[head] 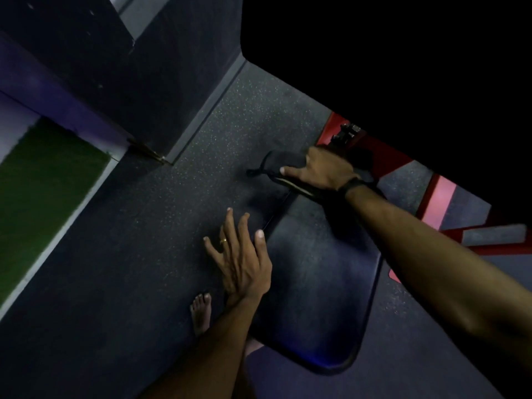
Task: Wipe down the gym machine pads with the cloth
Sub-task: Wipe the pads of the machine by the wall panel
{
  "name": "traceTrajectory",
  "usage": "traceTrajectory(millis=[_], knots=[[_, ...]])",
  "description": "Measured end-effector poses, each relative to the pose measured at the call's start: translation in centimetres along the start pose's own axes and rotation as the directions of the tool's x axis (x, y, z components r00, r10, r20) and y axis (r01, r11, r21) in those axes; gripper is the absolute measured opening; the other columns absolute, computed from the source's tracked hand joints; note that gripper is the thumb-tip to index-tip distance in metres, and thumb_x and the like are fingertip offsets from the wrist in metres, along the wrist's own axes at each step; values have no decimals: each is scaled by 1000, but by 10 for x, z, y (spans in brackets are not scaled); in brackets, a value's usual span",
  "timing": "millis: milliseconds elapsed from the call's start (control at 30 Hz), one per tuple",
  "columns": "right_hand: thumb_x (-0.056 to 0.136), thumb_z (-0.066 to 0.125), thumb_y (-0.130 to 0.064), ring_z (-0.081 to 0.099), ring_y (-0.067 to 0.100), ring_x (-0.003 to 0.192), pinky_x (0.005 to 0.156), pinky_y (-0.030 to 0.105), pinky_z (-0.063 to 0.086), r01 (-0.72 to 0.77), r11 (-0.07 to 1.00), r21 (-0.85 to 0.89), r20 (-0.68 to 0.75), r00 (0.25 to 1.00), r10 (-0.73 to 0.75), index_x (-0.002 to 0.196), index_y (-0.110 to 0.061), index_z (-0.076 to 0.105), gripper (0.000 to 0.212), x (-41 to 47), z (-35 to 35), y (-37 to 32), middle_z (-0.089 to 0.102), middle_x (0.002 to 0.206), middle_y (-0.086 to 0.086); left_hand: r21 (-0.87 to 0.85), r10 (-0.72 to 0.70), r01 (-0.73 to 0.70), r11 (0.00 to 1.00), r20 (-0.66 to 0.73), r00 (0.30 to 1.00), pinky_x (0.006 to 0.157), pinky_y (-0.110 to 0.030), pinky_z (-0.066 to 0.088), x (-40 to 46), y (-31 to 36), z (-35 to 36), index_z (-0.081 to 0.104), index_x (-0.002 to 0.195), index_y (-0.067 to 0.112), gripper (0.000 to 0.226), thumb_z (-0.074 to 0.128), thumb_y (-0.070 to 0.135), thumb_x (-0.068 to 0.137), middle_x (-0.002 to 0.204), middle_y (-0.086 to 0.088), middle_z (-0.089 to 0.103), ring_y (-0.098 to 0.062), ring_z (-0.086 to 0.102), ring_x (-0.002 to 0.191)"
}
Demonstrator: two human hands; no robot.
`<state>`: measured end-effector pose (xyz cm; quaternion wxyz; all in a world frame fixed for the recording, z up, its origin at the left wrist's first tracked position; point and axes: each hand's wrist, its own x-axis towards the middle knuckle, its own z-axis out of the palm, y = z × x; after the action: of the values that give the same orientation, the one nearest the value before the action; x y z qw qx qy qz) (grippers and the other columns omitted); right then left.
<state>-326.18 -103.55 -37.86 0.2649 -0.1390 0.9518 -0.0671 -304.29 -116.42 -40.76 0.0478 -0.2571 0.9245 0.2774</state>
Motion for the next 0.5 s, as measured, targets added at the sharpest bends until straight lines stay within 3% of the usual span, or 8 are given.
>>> traceTrajectory(millis=[67,200,333,400,500], knots=[[86,59,-69,65,33,102,73,31,42,28,992,-123,22,999,-26,99,-12,64,59,10,2,-14,68,112,16,-14,5,-5,1000,-7,1000,119,-64,11,-1,-1,0,38,147,20,60,13,51,103,164,-7,24,-28,40,142],[90,53,-68,65,36,100,78,36,44,65,913,-403,-90,990,-111,107,-8,67,64,-6,9,-36,68,111,18,-68,17,-19,998,-35,999,119,-65,9,-2,0,0,26,153,23,59,15,52,103,167,-7,8,-28,46,137],[93,50,-63,63,35,104,81,36,40,164,920,-357,-35,982,-188,107,-10,68,58,-43,28,-74,69,111,15,-181,54,-70,981,-91,994,119,-63,5,-2,1,-3,20,157,22,65,20,56,102,168,-8,-1,-28,54,129],[100,46,-45,64,31,102,81,34,40,266,909,-321,-7,959,-284,102,-15,69,38,-69,57,-107,70,107,9,-288,41,-80,954,-136,990,120,-60,3,-3,3,-8,24,157,21,67,19,57,100,168,-6,6,-19,45,137],[86,68,-21,67,25,62,67,31,42,336,914,-228,-145,917,-373,65,-18,67,21,-109,88,-138,68,65,2,-524,-60,-68,849,-223,973,121,-59,3,-14,-7,-26,33,153,19,63,28,50,99,165,-3,22,-9,32,145]])
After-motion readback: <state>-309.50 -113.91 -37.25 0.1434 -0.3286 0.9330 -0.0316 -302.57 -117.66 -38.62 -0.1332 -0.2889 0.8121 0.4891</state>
